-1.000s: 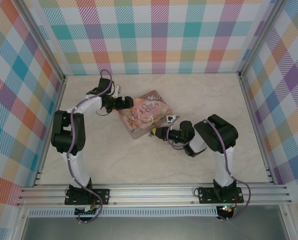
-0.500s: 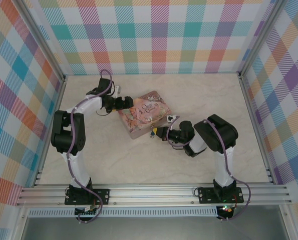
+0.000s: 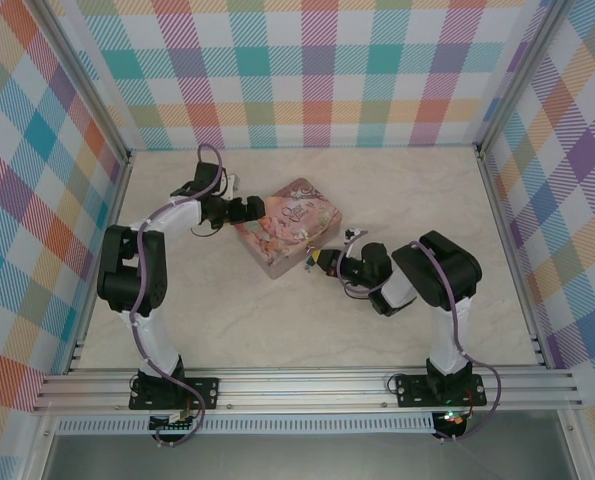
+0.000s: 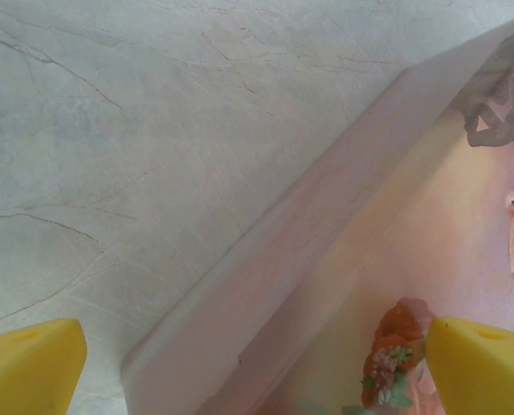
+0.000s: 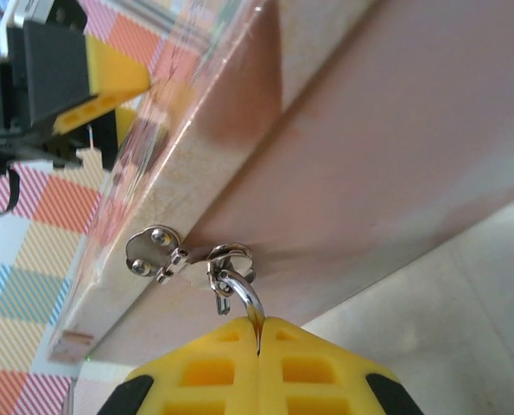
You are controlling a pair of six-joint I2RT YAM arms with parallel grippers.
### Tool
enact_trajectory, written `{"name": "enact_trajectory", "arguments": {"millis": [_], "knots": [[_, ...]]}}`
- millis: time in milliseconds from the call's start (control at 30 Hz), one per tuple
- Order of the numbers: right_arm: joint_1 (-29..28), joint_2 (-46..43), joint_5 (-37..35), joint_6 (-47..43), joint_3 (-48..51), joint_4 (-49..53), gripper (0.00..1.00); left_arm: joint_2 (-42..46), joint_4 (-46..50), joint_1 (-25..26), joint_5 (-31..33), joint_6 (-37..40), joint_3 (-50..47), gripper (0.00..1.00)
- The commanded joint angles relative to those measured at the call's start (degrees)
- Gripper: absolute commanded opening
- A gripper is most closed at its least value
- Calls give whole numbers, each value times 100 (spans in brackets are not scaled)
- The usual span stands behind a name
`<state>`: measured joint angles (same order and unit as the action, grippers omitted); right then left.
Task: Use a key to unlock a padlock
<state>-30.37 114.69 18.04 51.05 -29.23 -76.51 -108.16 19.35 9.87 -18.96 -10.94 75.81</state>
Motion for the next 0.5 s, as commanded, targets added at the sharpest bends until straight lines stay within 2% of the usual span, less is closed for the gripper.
{"name": "enact_trajectory", "arguments": {"millis": [0,467], "knots": [[40,-228,-387,508,34,-409,0,124,272,45,156,8,-180,100],[153,-324,-879,1002,-273,-382,0,108,283,68,182,22,-198,100]]}}
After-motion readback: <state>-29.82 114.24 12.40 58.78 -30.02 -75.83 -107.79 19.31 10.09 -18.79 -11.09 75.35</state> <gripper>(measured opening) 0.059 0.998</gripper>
